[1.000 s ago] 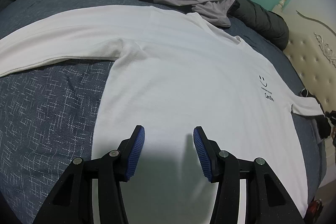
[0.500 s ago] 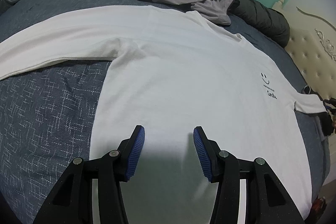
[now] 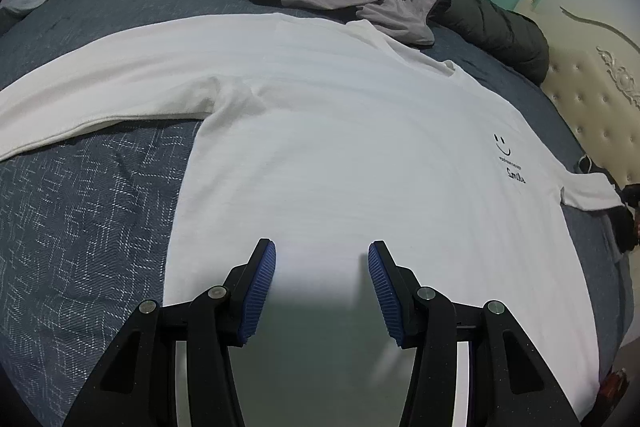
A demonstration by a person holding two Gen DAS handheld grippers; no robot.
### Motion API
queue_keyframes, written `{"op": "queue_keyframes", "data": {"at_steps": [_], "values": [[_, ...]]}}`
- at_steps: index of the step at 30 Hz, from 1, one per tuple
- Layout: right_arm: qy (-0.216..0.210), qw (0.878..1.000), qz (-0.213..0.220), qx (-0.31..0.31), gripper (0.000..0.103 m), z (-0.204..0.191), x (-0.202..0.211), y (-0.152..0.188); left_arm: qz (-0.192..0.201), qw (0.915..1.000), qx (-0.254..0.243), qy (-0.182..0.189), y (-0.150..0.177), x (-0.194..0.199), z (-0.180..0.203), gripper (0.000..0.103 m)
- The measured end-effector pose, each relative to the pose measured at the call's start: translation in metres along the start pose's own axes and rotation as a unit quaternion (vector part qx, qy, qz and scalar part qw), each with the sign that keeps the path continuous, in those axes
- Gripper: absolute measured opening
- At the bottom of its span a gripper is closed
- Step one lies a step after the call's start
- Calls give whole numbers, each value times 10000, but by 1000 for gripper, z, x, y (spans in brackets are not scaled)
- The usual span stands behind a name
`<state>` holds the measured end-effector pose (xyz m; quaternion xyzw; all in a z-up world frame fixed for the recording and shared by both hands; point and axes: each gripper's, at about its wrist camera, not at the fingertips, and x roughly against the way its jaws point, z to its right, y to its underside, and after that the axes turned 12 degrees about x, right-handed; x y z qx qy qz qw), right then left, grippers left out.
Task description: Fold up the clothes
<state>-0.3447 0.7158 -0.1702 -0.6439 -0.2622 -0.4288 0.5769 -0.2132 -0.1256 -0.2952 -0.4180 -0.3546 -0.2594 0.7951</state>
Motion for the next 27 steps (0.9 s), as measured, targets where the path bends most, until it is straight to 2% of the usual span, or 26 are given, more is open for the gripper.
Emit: {"op": "queue_keyframes", "data": {"at_steps": [6, 15, 21, 27], "values": [[42, 9993, 363, 111, 2, -7, 27, 0, 90, 9999, -27, 55, -1, 7, 3, 53], [-612, 9928, 972, 341, 2, -57, 99, -4, 333, 9993, -111, 95, 1, 31, 10, 53], [-1045, 9847, 1251, 617, 2, -110, 149, -5, 413, 9989, -207, -3, 11, 44, 11, 53], [-1496, 9737, 1447, 925, 2, -170, 192, 1, 278, 9992, -265, -121, 26, 48, 8, 53]]}}
